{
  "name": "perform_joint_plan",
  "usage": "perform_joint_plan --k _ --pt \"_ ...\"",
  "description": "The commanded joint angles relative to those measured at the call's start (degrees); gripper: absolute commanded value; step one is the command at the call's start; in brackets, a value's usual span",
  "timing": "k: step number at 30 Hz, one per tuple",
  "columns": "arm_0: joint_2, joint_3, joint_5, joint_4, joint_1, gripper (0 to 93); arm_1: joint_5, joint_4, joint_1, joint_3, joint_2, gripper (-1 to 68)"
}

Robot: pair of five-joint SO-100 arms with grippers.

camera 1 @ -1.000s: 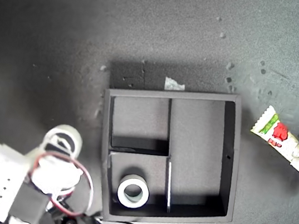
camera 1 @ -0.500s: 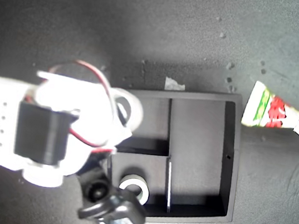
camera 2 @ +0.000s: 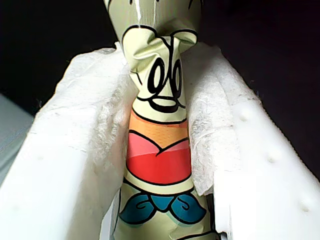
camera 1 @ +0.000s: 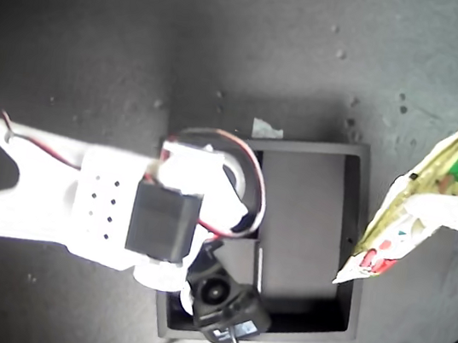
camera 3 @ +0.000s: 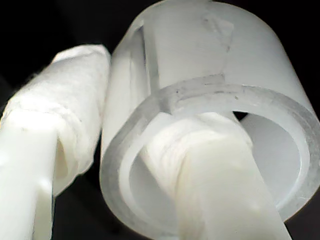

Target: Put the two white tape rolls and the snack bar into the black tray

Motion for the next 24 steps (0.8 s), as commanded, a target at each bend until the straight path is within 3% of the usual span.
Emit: perform_joint_plan --k 1,7,14,15,16,17,18,21,23,24 --pt "0.79 -3.52 -3.25 0.97 2.29 0.3 -4.31 2.29 -1.14 -11.25 -7.29 -0.7" --pt "2.11 -3.16 -5.8 0.97 3.96 15.4 -5.01 0.26 -3.25 -13.18 -14.68 -0.7" --pt "16.52 9.23 -3.52 1.05 -2.46 14.4 -2.81 -1.49 -8.17 -16.61 -21.09 -0.2" --pt "21.36 13.89 -3.25 1.05 -4.13 13.3 -2.2 -1.49 -8.61 -16.44 -21.36 10.1" --pt "27.07 19.34 -3.16 1.05 -5.89 11.9 -1.85 -1.41 -9.14 -15.91 -21.36 27.9" --pt "33.49 25.93 -3.6 1.05 -7.91 9.4 -1.41 -0.35 -9.4 -16.08 -21.36 41.3" --pt "40.17 33.13 -4.66 1.05 -9.93 5.8 -0.7 1.05 -9.49 -16.52 -21.36 48.0" --pt "59.5 55.37 -8.44 0.18 -14.24 0.2 0.53 7.12 -8.88 -20.92 -20.65 56.2" --pt "70.84 69.7 -10.02 -5.63 -12.74 0.1 3.78 14.15 -7.47 -27.6 -20.57 55.8" --pt "75.5 76.03 -10.9 -9.23 -11.16 0.1 7.21 18.19 -6.5 -31.46 -20.57 50.2"
